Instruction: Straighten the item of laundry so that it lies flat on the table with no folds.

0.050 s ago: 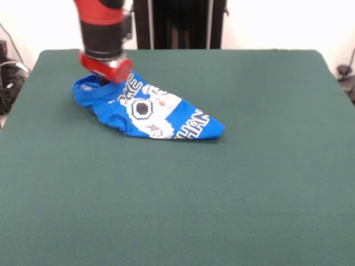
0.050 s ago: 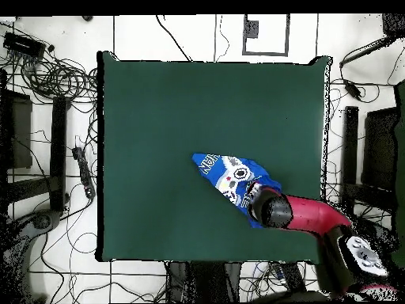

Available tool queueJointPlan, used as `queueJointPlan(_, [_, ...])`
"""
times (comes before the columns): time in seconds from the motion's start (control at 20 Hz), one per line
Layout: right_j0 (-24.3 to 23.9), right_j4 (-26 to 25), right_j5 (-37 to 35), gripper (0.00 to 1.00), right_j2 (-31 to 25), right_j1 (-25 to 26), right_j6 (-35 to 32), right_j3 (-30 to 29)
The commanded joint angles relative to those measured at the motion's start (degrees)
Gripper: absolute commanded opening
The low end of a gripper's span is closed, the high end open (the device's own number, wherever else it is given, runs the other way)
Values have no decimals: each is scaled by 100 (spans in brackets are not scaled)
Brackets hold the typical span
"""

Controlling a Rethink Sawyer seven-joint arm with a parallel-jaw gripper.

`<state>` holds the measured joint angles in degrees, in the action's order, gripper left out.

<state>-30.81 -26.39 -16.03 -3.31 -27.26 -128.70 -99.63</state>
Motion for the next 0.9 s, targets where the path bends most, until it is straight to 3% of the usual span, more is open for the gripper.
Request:
queueJointPlan(0.05, [1133,819,12,0,-38,571,-1446,137])
queueJointPlan(0.3, [1640,1533,45,0,177,669,-1796,180])
queueJointPlan(0.75, [2885,3322,-2,0,588,539,-2578,-45])
queueJointPlan(0.9, [3049,3470,-93,0,782,452,-2415,-87])
